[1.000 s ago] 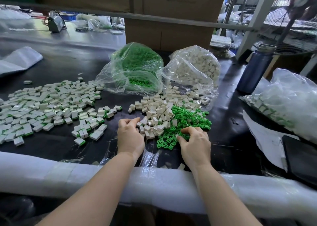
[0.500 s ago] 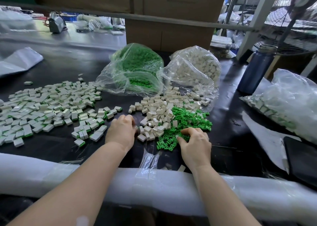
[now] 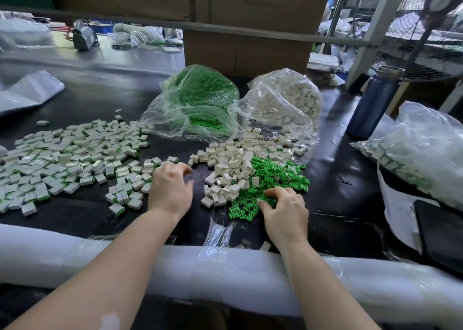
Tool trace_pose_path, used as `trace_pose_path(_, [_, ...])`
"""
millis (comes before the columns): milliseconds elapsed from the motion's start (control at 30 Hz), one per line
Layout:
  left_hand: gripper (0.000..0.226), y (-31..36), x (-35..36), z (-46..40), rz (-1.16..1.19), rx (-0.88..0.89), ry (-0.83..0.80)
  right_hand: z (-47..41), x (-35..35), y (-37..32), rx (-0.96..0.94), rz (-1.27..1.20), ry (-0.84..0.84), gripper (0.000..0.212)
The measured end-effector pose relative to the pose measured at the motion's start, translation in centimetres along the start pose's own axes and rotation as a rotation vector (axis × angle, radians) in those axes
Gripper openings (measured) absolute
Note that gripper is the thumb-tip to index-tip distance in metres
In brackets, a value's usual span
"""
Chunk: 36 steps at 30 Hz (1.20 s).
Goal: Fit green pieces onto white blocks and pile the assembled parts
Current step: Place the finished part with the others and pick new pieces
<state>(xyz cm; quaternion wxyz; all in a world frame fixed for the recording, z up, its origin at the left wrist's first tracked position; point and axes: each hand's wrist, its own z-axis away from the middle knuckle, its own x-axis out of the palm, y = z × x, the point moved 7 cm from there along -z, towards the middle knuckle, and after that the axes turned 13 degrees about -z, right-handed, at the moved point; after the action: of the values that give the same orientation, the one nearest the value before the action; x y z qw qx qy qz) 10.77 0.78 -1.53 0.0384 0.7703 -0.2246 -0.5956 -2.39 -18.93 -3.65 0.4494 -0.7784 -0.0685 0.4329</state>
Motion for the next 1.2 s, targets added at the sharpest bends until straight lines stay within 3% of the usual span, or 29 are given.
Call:
trace_pose_path(67, [0.016,1.2,-0.1,0.4,0.118,0.019,-0.010,0.0,0.0,0.0,0.002,-0.003,-0.003,0.023])
trace_pose_path(367, [0.027,1.6,2.1,1.0,0.101,-0.046,-0.215,0.1,-0.1,0.0,0.002,-0.008,-0.004,0.024])
trace_pose_path(667, [0.013,1.4,1.4,2.0,0.269,-0.059,-0.104,0.1,-0.2,-0.1,0.006,-0.016,-0.001,0.023])
trace_pose_path(833, [0.014,-0.7,0.2,2.1,0.235,-0.205,0.088,0.1,-0.2,-0.1,0.004,-0.015,-0.005,0.023])
trace_pose_path(1033, [0.027,-2.0,0.1,2.2,0.076,-0.332,0.085,0.1,-0.1,0.1,0.009,-0.018,-0.005,0.022])
trace_pose_path(1200, [0.023,0.6,-0.1,2.4,-0.059,-0.127,0.077,0.1,-0.1,0.1,0.011,-0.026,-0.008,0.022])
